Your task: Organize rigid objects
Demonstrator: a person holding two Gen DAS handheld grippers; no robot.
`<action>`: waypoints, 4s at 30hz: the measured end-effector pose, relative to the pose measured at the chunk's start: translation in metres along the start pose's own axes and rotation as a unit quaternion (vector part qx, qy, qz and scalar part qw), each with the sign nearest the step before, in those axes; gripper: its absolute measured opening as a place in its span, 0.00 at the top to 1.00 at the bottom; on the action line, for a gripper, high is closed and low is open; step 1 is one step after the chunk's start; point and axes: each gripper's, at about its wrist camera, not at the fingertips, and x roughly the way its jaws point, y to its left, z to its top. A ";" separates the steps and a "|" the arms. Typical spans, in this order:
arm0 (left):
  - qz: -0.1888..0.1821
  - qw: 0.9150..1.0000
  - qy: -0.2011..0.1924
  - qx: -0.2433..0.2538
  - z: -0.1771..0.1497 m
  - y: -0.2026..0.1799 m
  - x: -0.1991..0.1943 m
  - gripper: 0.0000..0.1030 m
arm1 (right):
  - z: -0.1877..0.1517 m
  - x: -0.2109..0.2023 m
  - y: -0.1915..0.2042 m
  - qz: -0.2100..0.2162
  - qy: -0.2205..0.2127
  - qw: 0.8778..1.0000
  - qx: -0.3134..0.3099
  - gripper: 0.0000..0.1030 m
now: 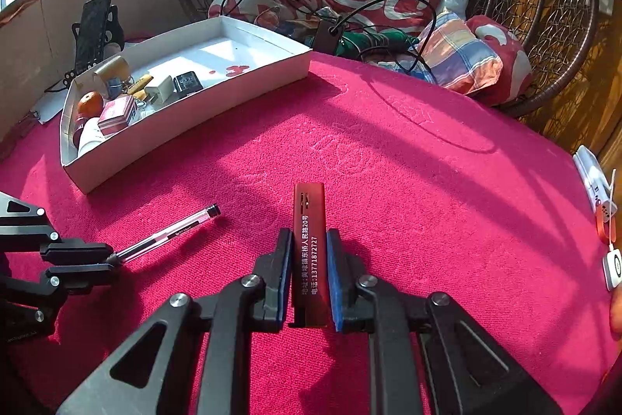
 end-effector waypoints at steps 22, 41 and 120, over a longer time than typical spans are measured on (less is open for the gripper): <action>0.003 0.997 -0.073 -0.025 0.010 0.012 -0.047 0.91 | 0.019 -0.047 0.025 -0.006 -0.071 0.997 -0.023 0.85; 0.046 0.987 -0.139 -0.063 0.022 0.060 -0.093 0.91 | 0.044 -0.065 0.047 0.017 -0.109 0.993 -0.034 0.85; 0.207 0.928 -0.153 -0.270 0.041 0.181 -0.071 0.00 | 0.101 -0.023 0.105 0.034 -0.152 0.986 0.052 0.00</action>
